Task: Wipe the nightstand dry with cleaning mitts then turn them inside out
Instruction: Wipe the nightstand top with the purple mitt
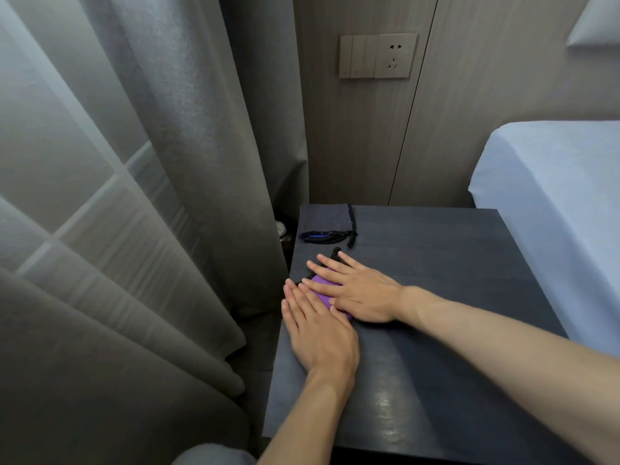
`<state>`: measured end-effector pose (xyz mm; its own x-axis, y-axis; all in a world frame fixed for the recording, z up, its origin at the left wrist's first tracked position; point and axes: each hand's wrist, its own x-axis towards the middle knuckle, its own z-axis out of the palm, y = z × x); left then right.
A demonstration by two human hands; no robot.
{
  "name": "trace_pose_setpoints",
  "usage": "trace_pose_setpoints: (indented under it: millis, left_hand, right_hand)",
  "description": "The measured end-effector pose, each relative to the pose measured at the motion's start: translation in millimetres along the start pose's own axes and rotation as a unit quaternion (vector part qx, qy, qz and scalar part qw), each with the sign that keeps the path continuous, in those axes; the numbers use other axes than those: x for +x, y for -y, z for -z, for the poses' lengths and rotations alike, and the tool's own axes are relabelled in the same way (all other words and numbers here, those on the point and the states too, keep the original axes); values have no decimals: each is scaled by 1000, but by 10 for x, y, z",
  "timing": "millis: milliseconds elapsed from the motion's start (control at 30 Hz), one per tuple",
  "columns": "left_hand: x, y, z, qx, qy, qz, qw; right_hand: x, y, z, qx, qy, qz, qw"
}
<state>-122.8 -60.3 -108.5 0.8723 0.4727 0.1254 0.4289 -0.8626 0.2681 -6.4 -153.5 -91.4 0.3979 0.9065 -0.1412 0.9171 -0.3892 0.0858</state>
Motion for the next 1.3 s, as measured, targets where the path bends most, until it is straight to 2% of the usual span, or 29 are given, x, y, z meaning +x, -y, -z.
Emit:
trace_pose_setpoints:
  millis: [67, 267, 367, 567, 733, 900, 1167, 1300]
  left_hand:
    - [-70, -80, -29, -10, -9, 10, 1000]
    - [-255, -456, -16, -33, 34, 42, 998]
    - [-316, -617, -97, -22, 51, 24, 998]
    - [-392, -989, -166, -12, 48, -21, 999]
    - [-432, -1344, -155, 27, 130, -48, 990]
    - [-499, -1619, -217, 48, 149, -64, 986]
    - [-607, -1946, -270, 61, 163, -150, 973]
    - [-576, -2021, -310, 50, 165, -223, 960]
  right_hand:
    - [-73, -56, -25, -1, 0, 15, 1000]
    - [-411, -197, -56, 54, 3, 5, 999]
    - [-638, -297, -68, 96, -8, -12, 995]
    - [-1055, -549, -170, 87, -8, -44, 995]
    - [-1367, -732, -249, 89, -9, -72, 993]
    - [-1659, -858, -305, 81, -8, -100, 992]
    - [-2141, -894, -352, 103, -5, -190, 976]
    - [-2323, -865, -362, 116, -6, -250, 961]
